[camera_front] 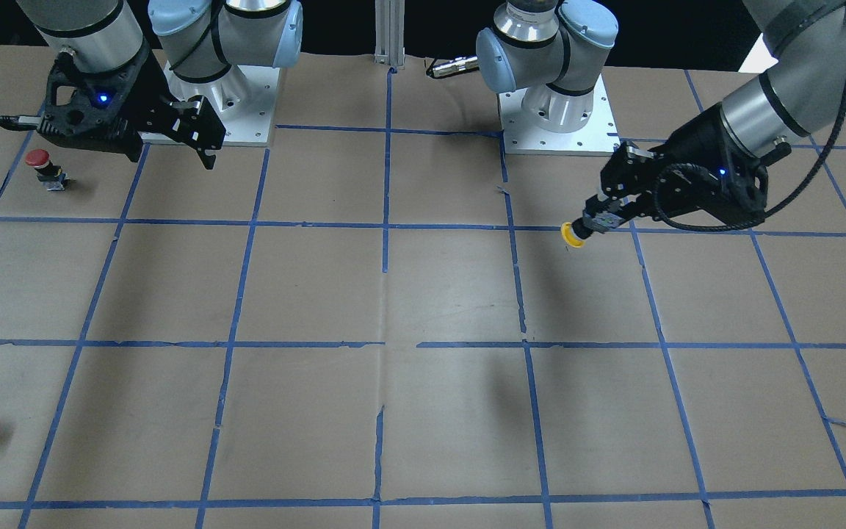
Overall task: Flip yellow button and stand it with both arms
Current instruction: 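Lift the button toward the right gripper while the right gripper approaches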
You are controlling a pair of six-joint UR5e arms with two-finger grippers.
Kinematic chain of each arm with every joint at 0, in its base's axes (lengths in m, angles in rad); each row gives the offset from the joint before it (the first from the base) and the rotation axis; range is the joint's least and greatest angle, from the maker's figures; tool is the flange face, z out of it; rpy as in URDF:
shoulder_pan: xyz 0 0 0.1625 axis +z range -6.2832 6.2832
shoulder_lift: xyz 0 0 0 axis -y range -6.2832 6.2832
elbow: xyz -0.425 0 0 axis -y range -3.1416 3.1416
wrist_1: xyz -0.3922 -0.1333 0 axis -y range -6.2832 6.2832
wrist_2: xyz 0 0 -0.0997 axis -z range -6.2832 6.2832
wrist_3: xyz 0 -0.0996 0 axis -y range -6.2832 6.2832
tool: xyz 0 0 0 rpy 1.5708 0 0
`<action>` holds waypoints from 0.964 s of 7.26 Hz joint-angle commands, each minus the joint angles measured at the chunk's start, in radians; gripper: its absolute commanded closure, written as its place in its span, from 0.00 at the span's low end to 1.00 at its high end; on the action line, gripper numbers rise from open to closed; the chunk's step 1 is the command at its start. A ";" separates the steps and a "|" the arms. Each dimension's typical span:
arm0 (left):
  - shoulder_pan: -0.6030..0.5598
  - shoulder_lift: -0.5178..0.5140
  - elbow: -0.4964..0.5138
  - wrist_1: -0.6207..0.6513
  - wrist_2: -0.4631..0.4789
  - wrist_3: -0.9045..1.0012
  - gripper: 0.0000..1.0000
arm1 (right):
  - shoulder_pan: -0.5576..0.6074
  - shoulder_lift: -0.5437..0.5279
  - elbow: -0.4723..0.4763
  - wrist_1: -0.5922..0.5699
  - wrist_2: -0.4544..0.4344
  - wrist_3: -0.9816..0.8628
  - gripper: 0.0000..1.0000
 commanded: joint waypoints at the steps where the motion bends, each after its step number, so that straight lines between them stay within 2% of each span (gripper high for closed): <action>1: -0.148 -0.009 0.066 -0.086 -0.243 -0.051 0.99 | -0.018 0.002 -0.018 0.091 0.193 0.169 0.00; 2: -0.182 -0.003 0.066 -0.107 -0.332 -0.055 0.99 | -0.068 0.000 -0.026 0.146 0.351 0.279 0.00; 3: -0.235 0.005 0.068 -0.104 -0.431 -0.093 1.00 | -0.116 0.000 -0.041 0.235 0.485 0.292 0.00; 4: -0.268 0.005 0.069 -0.095 -0.509 -0.110 1.00 | -0.162 0.002 -0.066 0.346 0.563 0.295 0.00; 7: -0.279 0.016 0.060 -0.092 -0.793 -0.126 1.00 | -0.236 0.052 -0.138 0.511 0.799 0.405 0.00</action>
